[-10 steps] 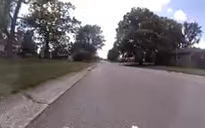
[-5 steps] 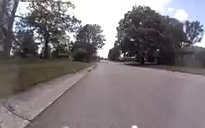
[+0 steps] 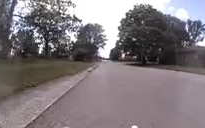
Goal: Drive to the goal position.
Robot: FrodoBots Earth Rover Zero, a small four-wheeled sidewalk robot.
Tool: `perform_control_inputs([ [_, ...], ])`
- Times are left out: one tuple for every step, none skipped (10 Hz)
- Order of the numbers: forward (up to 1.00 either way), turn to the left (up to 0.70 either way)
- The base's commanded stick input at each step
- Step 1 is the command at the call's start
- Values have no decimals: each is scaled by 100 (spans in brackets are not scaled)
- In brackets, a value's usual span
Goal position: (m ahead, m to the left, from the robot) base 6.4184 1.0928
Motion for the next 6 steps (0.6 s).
perform_control_inputs([
  [85, 0],
  [85, 0],
  [85, 0],
  [85, 0],
  [85, 0],
  [85, 0],
])
